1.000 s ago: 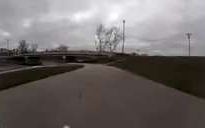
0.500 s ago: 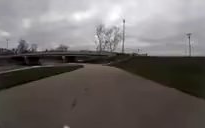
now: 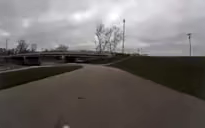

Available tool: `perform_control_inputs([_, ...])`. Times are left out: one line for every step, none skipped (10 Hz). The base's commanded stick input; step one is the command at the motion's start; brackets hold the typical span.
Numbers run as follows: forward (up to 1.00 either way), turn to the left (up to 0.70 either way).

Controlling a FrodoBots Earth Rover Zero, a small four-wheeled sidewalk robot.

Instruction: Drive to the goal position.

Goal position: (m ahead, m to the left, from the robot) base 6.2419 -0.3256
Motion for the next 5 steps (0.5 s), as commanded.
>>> perform_control_inputs([1.00,0.00])
perform_control_inputs([1.00,0.00])
perform_control_inputs([1.00,0.00])
perform_control_inputs([1.00,0.00])
perform_control_inputs([1.00,0.00])
